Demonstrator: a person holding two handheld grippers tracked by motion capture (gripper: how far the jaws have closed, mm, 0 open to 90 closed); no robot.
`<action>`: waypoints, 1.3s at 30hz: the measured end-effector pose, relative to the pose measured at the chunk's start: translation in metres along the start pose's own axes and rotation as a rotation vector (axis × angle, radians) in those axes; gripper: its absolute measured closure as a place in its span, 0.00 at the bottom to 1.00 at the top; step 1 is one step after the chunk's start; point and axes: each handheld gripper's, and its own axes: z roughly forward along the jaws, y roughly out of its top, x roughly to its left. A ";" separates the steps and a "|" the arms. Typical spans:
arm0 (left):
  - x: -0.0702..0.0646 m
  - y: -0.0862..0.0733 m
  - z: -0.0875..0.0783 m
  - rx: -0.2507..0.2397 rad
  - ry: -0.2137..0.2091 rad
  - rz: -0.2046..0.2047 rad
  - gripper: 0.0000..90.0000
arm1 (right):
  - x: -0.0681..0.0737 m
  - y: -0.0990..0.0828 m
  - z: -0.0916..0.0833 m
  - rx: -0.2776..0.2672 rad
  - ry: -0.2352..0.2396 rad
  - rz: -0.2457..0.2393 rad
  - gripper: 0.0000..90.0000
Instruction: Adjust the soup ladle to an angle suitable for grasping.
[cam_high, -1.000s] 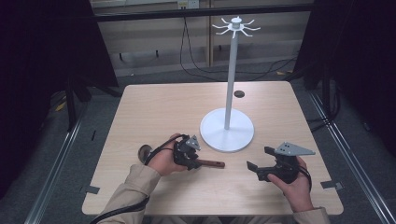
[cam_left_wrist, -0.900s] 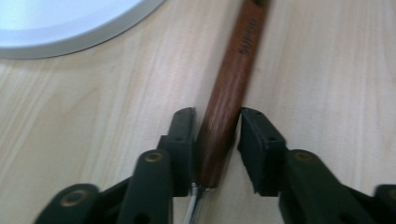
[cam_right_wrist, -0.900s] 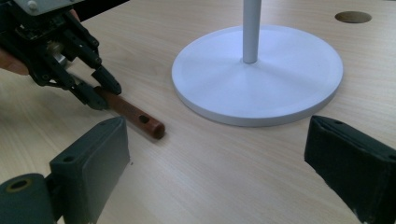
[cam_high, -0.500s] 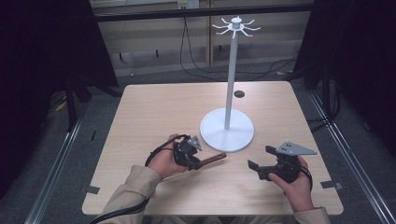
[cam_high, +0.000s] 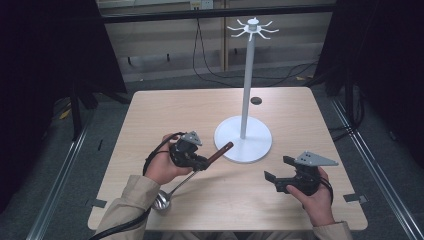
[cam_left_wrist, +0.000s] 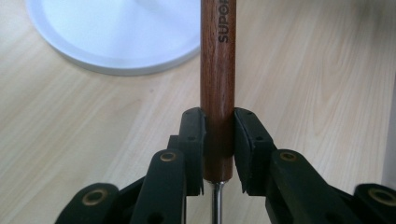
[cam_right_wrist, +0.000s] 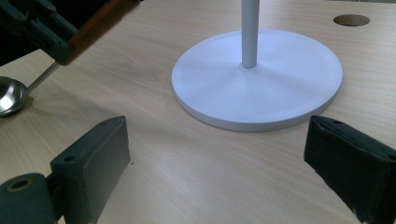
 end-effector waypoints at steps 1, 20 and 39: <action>0.001 0.001 -0.007 -0.035 -0.003 -0.006 0.83 | 0.000 0.000 0.000 -0.002 0.004 0.002 0.07; 0.001 0.001 -0.063 -0.381 -0.043 -0.068 0.83 | 0.002 0.000 0.004 -0.003 0.021 -0.004 0.07; -0.017 0.022 -0.058 -0.523 0.059 -0.113 0.83 | 0.030 0.018 0.023 -0.047 0.106 -0.039 0.10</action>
